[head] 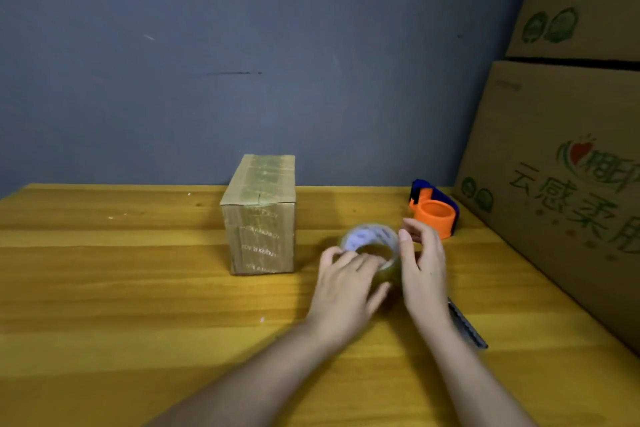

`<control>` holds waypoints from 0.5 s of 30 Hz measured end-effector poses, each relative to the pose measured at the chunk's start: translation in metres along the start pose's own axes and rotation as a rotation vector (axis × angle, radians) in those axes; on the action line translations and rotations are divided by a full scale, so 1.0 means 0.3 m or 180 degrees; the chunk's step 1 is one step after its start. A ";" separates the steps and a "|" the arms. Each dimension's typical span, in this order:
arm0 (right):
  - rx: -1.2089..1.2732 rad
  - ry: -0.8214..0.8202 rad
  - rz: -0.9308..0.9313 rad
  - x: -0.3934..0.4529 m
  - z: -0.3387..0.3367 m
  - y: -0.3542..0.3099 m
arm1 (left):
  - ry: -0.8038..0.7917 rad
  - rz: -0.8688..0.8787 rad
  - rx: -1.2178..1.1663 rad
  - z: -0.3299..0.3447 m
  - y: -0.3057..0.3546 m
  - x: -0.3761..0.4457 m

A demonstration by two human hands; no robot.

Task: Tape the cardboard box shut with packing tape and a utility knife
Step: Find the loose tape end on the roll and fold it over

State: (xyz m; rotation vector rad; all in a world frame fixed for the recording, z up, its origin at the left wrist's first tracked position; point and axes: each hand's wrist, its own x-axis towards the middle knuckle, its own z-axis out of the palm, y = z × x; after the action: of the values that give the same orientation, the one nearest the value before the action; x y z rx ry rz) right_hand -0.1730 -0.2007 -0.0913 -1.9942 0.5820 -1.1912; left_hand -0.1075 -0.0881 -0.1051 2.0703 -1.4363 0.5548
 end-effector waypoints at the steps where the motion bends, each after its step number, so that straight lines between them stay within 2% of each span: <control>1: 0.0279 0.0006 0.0077 -0.006 0.003 -0.006 | 0.0206 -0.0179 -0.0334 -0.012 -0.004 -0.003; 4: 0.1064 -0.0270 0.0386 -0.010 0.026 -0.011 | 0.0390 -0.0841 -0.1535 -0.019 -0.024 -0.002; 8: 0.1681 -0.1128 0.0836 -0.040 0.067 -0.029 | 0.0462 -0.1139 -0.2760 -0.025 -0.021 0.002; 15: 0.1856 -0.1505 0.0803 -0.057 0.057 -0.052 | 0.0661 -0.1295 -0.3772 -0.083 -0.004 0.005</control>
State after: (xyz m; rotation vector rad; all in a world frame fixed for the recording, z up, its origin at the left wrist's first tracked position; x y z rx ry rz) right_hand -0.1656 -0.1729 -0.0939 -1.5590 0.1999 -0.6056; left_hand -0.1065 -0.0728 -0.0853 1.2037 -0.8149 -0.2360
